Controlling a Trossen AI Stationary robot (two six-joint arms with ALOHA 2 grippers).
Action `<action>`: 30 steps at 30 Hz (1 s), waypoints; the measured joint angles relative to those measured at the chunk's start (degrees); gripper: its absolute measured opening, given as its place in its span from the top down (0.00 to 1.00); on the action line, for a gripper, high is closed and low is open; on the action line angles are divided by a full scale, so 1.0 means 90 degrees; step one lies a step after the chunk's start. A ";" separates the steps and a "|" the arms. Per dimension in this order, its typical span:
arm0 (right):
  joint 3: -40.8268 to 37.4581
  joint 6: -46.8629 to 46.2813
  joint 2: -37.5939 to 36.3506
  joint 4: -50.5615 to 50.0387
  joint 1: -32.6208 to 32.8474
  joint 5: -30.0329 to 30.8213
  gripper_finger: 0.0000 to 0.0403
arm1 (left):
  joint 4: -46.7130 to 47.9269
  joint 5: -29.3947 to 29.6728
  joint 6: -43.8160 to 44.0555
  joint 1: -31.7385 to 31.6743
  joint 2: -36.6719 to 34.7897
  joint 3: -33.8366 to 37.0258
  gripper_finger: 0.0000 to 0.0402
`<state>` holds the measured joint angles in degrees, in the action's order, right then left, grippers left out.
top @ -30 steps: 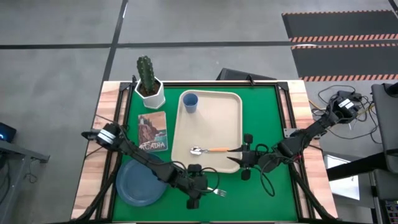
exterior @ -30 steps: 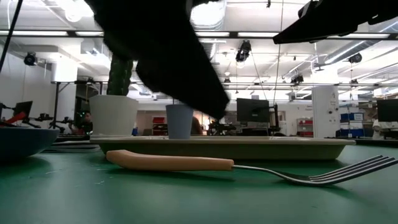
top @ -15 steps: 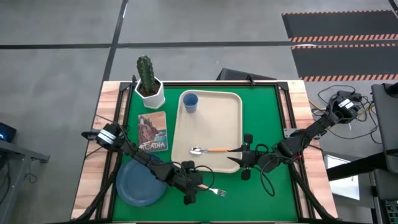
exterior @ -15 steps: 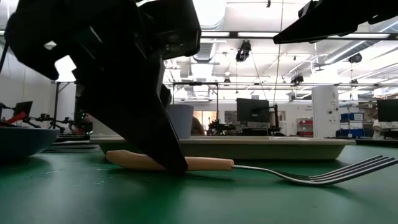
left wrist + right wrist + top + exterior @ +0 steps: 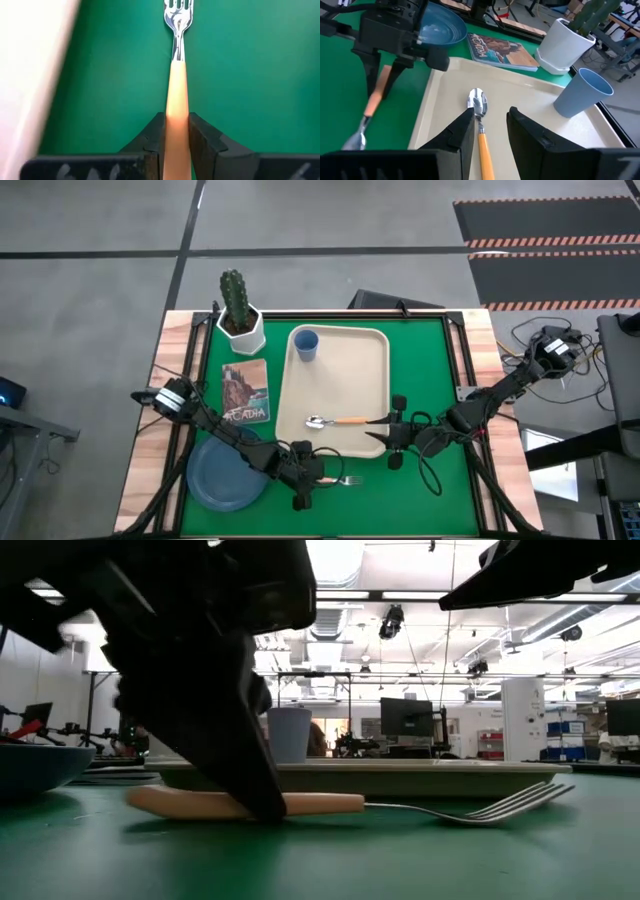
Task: Pick and place plate/cup/fork/spoon on tray
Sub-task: Put the light orange fork on the white tray to the bottom of the blue cup
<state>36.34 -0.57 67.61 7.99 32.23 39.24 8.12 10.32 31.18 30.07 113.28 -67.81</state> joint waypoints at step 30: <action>-0.0445 0.1191 -0.0311 0.2165 0.0000 0.0737 0.74 | -0.3392 0.7274 -0.4505 -0.0118 -0.1823 0.0039 0.90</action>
<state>32.33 10.15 64.81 27.48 32.23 45.88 -22.41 75.79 -9.37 29.01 96.87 -67.46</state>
